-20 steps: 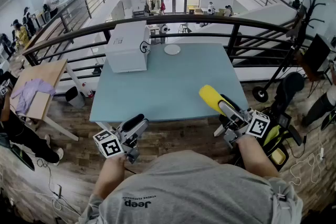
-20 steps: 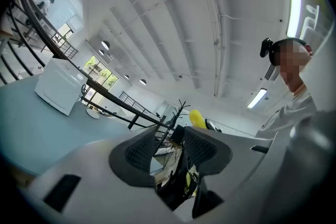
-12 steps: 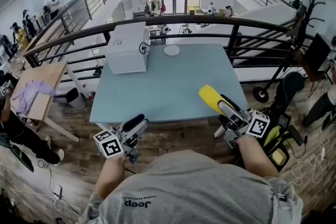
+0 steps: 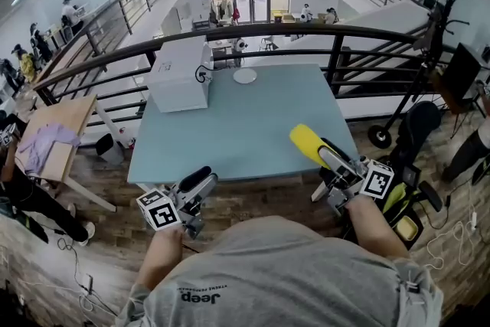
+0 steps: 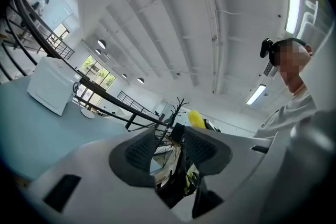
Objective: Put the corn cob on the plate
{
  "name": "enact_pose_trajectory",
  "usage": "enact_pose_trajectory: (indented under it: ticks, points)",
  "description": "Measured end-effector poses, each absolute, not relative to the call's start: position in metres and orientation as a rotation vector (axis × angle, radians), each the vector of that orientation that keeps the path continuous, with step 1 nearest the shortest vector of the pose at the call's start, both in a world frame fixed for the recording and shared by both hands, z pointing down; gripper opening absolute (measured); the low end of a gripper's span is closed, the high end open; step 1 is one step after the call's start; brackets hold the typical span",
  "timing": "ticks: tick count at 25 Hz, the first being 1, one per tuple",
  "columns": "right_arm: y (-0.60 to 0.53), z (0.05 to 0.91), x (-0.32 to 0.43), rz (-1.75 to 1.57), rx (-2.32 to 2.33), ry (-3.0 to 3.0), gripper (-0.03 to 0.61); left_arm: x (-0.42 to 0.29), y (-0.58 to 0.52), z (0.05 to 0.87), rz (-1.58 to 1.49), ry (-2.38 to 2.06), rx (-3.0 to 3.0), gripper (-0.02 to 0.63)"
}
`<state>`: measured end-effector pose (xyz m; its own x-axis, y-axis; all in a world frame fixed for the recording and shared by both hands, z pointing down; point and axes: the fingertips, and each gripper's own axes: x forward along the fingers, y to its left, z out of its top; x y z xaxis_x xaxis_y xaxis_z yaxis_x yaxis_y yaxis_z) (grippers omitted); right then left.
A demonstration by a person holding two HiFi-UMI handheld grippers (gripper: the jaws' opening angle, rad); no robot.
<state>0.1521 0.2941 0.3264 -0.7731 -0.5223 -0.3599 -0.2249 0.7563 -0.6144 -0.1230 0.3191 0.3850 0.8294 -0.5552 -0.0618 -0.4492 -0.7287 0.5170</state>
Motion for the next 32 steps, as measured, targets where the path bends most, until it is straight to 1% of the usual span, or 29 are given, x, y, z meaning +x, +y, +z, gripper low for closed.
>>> enact_pose_trajectory:
  ticks: [6,15,21,26,32]
  points:
    - [0.297,0.321,0.18,-0.729,-0.55,2.439,0.245,-0.092,0.318,0.383,-0.277,-0.738,2.521,0.189]
    - [0.302,0.33,0.231,-0.755,-0.527,2.426,0.245,-0.024,0.317,0.384,-0.223,-0.703,2.529,0.19]
    - [0.304,0.339,0.25,-0.763,-0.515,2.416,0.245,0.008,0.316,0.393,-0.164,-0.667,2.516,0.189]
    - [0.295,0.349,0.254,-0.784,-0.542,2.39,0.245,0.015,0.305,0.396,-0.141,-0.633,2.52,0.19]
    - [0.269,0.352,0.24,-0.778,-0.608,2.379,0.245,0.002,0.27,0.41,-0.152,-0.56,2.511,0.189]
